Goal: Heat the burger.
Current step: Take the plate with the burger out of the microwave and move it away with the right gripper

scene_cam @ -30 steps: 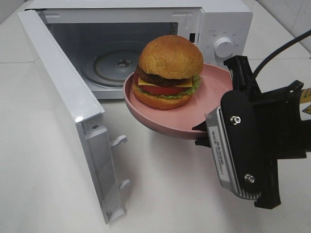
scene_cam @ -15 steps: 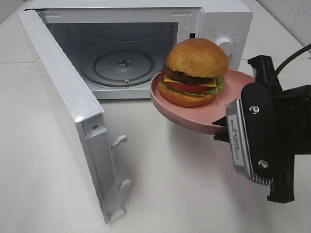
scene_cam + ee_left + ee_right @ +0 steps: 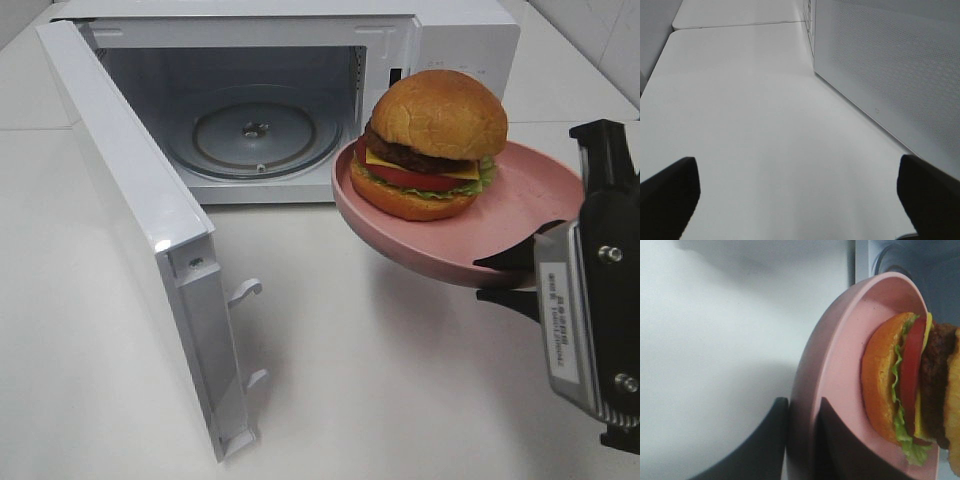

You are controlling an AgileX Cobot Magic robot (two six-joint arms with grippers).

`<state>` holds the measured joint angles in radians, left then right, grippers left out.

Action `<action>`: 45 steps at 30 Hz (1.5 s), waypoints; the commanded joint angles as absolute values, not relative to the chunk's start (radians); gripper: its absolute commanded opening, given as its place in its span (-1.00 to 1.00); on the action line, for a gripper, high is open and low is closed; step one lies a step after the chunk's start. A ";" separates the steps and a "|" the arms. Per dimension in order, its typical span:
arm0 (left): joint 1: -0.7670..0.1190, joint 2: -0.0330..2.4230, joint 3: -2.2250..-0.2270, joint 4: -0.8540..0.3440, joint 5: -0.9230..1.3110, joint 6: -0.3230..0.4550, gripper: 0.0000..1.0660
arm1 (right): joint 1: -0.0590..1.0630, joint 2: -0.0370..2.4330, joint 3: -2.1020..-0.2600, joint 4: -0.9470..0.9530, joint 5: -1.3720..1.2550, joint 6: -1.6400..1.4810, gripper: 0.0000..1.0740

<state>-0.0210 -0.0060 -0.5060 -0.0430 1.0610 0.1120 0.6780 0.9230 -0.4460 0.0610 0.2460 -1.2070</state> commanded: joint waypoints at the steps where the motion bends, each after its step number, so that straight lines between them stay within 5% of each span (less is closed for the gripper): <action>1: -0.023 -0.022 -0.505 -0.046 1.046 0.107 0.96 | 0.624 0.875 -0.450 0.000 0.213 -1.160 -0.89; 28: -0.023 -0.022 -0.505 -0.046 1.046 0.107 0.96 | 0.332 0.780 -0.448 -0.312 0.356 -0.684 -0.87; 45: -0.023 -0.022 -0.505 -0.046 1.046 0.107 0.96 | 0.303 0.804 -0.448 -0.612 0.440 -0.270 -0.87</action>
<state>-0.0210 -0.0060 -0.5060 -0.0430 1.0610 0.1120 0.3110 0.8100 -0.4380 -0.5060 0.4780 -0.3280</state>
